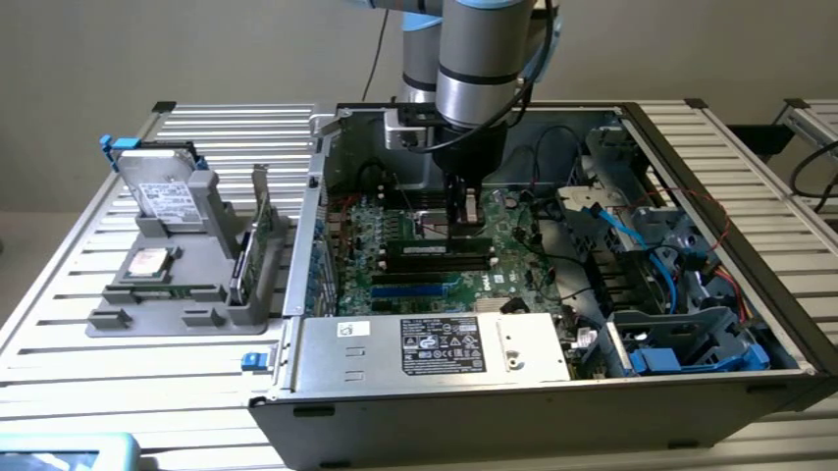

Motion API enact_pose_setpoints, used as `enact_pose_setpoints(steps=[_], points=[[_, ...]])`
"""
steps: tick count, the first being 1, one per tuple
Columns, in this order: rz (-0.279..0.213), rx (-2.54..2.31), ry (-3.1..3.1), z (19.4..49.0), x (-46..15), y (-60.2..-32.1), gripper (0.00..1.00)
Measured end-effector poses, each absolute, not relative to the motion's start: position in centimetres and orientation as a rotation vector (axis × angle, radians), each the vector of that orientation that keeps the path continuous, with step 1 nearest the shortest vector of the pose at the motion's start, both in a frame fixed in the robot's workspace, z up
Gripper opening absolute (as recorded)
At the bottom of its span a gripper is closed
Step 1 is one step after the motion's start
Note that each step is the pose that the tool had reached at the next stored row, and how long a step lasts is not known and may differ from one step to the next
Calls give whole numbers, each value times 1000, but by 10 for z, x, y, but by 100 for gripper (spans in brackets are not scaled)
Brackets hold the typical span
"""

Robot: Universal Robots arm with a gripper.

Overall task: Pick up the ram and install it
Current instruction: 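Insert the ram into the slot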

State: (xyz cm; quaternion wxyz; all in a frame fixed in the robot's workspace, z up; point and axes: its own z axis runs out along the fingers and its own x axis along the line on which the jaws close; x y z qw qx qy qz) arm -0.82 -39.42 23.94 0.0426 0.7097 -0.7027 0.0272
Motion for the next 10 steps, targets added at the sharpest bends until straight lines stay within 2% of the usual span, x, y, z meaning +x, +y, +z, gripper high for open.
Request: enact_pose_setpoints(steps=[10], points=[[84,2174,-2147,238,-8,-396,13]])
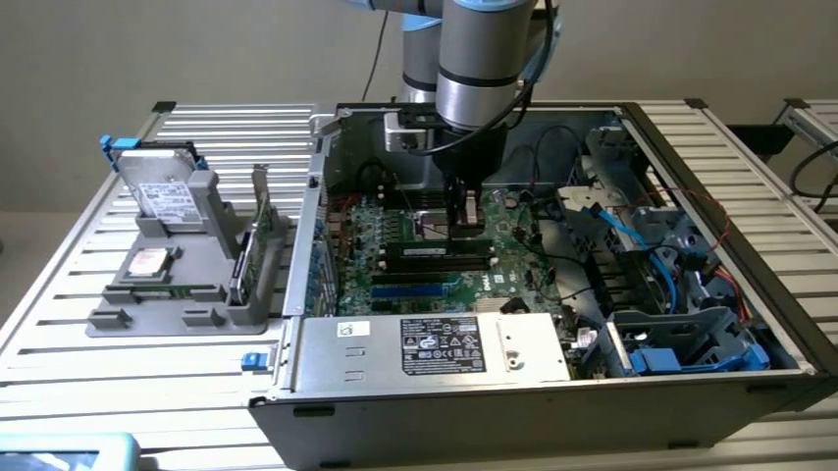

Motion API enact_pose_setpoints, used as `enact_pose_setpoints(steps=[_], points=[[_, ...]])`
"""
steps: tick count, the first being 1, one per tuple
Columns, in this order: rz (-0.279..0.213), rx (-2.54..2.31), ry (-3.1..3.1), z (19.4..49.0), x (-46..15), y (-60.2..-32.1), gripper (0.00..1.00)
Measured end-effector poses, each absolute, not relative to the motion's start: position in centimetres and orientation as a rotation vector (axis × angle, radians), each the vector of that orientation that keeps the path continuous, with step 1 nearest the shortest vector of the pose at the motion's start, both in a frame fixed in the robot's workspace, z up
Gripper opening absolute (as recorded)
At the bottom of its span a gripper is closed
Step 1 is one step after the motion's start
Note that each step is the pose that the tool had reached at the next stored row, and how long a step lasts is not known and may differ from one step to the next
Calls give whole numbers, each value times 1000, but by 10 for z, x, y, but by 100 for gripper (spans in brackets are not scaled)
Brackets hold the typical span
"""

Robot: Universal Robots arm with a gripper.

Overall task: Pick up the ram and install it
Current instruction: 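Insert the ram into the slot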

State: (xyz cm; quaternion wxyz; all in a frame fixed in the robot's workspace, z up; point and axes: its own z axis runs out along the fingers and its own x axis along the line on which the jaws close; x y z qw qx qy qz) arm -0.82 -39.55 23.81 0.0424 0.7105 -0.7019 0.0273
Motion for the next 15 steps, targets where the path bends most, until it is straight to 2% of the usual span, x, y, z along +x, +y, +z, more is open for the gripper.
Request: enact_pose_setpoints(steps=[15], points=[[78,2178,-2152,234,-8,-396,13]])
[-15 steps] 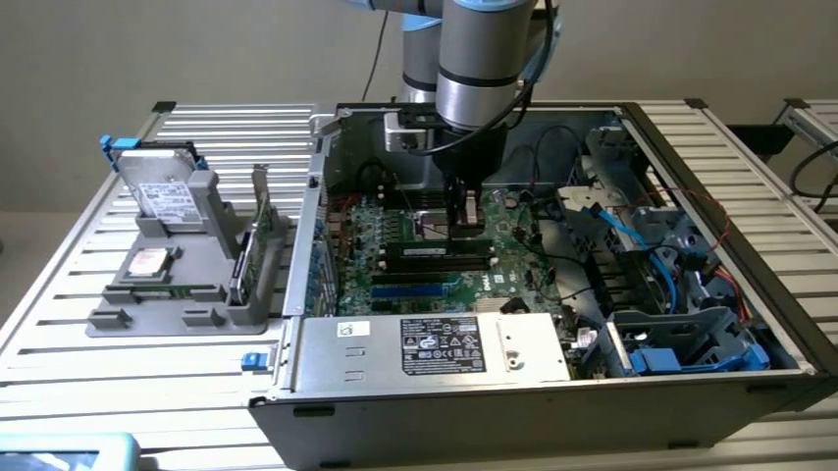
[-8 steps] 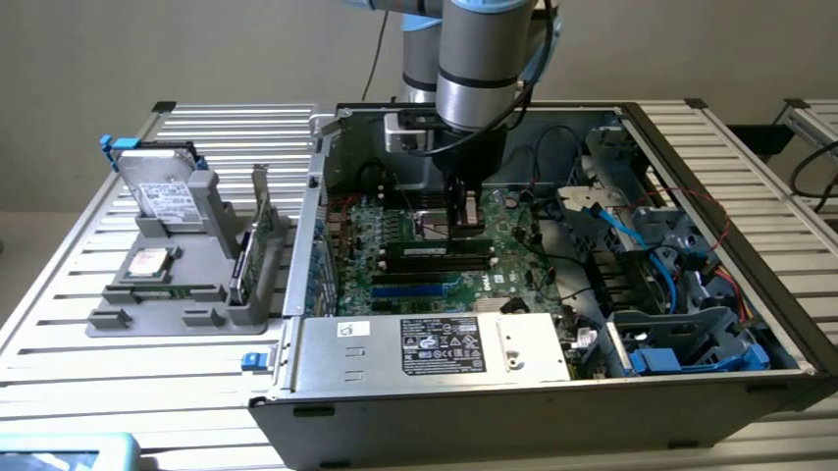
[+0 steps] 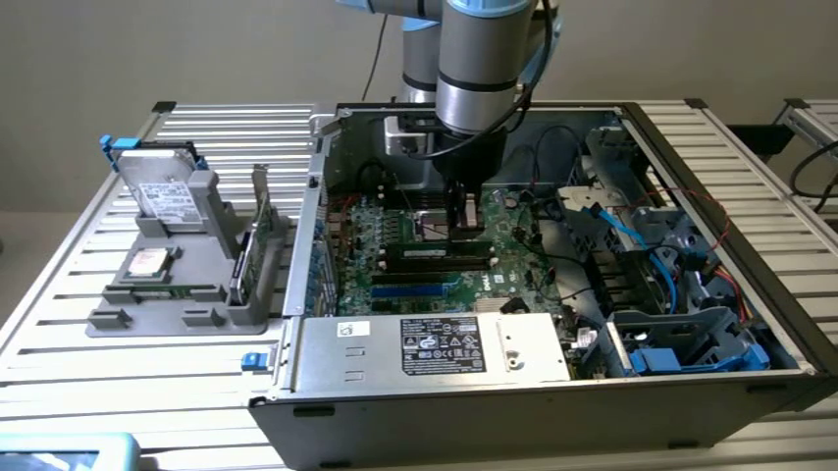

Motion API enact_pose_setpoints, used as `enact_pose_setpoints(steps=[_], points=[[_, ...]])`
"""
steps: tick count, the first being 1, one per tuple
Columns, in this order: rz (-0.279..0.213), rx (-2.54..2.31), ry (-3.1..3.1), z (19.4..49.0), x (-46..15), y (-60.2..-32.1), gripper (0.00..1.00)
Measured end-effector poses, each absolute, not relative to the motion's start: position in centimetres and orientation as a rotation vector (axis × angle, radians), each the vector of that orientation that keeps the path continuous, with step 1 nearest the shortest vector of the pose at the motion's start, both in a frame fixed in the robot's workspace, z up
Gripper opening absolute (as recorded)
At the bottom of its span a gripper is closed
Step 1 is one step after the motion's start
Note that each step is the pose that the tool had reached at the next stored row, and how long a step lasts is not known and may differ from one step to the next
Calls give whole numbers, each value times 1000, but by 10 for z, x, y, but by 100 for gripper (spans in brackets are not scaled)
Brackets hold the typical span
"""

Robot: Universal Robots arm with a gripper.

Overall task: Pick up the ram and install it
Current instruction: 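Insert the ram into the slot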

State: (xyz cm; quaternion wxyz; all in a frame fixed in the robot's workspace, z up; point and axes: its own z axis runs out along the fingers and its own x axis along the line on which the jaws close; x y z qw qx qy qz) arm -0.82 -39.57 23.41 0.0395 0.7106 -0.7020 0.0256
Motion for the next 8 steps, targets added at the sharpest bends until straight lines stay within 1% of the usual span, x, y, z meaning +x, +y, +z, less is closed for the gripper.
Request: enact_pose_setpoints(steps=[8], points=[[78,2178,-2152,233,-8,-397,13]])
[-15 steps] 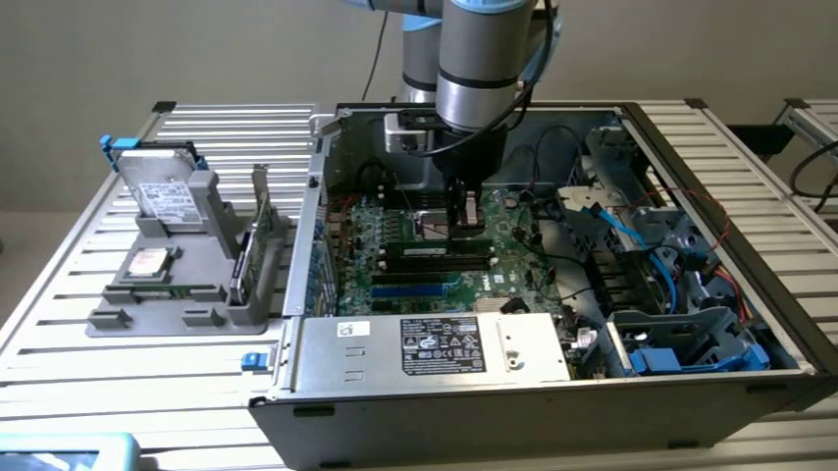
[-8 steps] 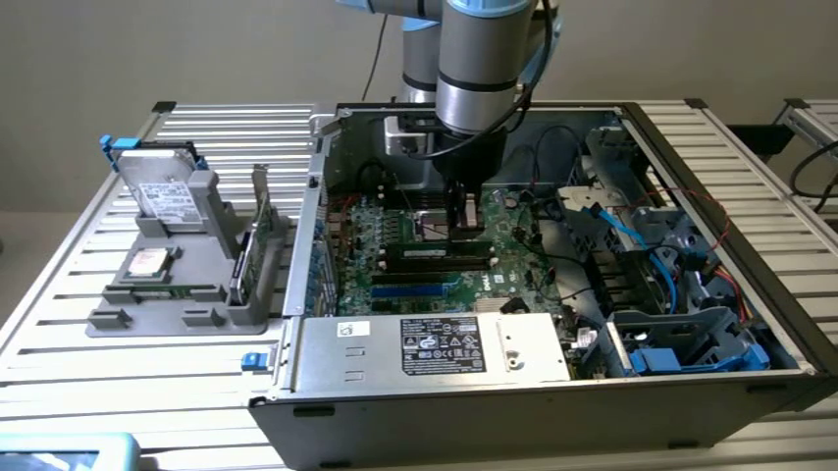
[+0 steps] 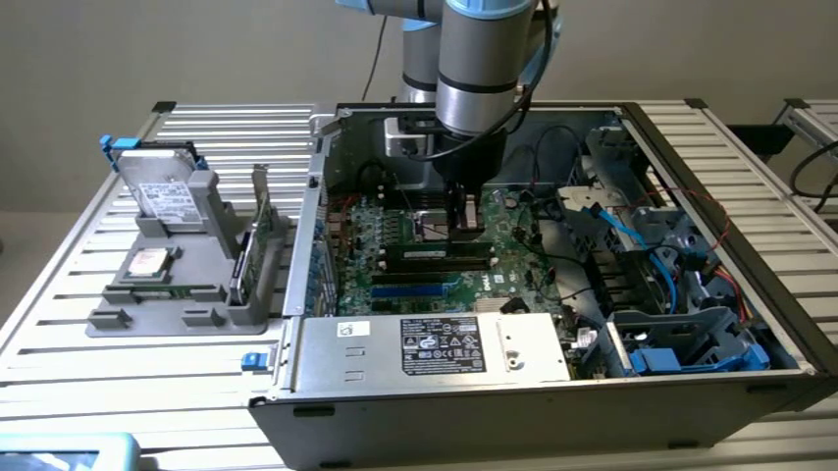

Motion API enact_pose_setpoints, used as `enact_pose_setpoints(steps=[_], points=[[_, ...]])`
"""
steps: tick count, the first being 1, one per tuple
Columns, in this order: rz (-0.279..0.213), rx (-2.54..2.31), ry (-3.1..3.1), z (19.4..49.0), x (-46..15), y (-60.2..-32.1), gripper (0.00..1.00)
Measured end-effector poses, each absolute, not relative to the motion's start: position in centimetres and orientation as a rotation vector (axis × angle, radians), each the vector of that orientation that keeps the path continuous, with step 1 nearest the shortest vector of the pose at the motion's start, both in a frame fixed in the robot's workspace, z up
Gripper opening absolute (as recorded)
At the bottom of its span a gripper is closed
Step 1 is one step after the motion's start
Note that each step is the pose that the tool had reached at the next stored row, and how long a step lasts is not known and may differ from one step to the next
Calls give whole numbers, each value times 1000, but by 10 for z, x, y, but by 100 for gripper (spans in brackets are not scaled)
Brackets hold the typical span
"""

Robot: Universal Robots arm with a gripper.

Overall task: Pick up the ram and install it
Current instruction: 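Insert the ram into the slot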

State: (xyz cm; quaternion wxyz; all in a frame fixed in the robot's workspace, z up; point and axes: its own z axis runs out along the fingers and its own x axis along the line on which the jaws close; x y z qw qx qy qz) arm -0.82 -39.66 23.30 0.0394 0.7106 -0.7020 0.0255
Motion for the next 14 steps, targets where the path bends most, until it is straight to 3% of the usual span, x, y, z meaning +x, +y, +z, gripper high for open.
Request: enact_pose_setpoints(steps=[14], points=[[78,2178,-2152,229,-8,-395,13]])
